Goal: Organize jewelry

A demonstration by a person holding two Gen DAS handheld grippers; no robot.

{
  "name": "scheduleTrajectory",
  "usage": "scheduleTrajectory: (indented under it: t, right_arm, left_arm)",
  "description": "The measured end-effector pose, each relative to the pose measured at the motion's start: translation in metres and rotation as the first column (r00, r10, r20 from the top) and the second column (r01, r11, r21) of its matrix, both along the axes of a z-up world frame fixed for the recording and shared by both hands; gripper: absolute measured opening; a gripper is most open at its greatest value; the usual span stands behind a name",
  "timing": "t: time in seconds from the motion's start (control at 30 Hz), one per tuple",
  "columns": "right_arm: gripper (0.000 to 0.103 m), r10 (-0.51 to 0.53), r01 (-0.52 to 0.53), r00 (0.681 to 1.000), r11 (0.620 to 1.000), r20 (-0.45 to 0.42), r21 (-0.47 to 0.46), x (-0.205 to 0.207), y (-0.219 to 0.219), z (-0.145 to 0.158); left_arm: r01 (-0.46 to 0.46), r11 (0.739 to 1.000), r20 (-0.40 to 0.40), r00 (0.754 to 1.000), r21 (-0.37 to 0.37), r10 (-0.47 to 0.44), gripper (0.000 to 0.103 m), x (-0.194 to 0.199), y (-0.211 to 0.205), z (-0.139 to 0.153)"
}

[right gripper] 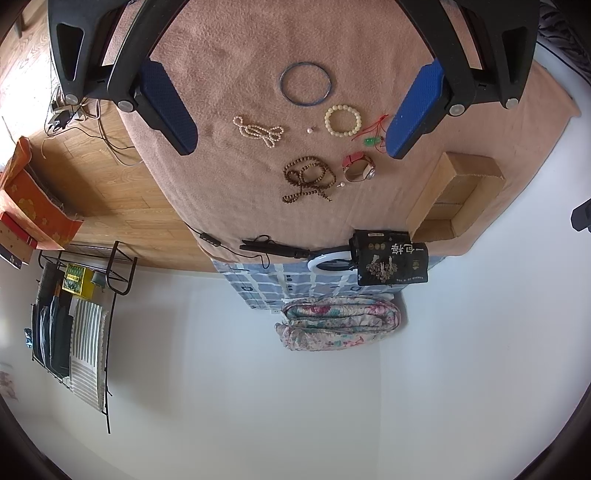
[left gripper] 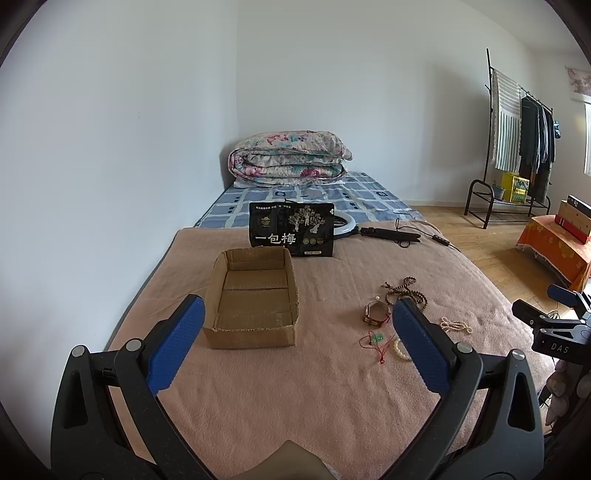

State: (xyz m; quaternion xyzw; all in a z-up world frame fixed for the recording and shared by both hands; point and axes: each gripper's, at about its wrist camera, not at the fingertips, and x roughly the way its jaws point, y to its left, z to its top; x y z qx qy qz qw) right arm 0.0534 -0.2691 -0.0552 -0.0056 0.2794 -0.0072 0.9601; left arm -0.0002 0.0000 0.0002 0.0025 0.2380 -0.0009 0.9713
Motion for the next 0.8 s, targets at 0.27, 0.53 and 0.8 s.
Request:
scheduleTrajectory:
  t: [0.27, 0.53, 0.8]
  right_arm:
    - [0.103, 0.0, 0.0, 1.0, 1.0, -0.001, 0.0, -0.0001, -0.0001, -0.0002]
    - [0.103, 0.009, -0.009, 1.0, 1.0, -0.008, -0.003, 0.003, 0.0041, -0.0034]
    - [0.103, 0.01, -0.01, 1.0, 1.0, -0.009, -0.002, 0.0034, 0.0039, -0.0034]
  left_arm:
    - [0.0, 1.0, 0.002, 1.0, -0.002, 0.0, 0.103, -0.0003, 0.0002, 0.0]
    - [0.0, 1.0, 0.003, 1.0, -0.002, 0.0, 0.103, 0.0025, 0.0006, 0.0066]
    - [0.0, 1.0, 0.003, 1.0, -0.002, 0.0, 0.103, 0.0023, 0.0007, 0.0065]
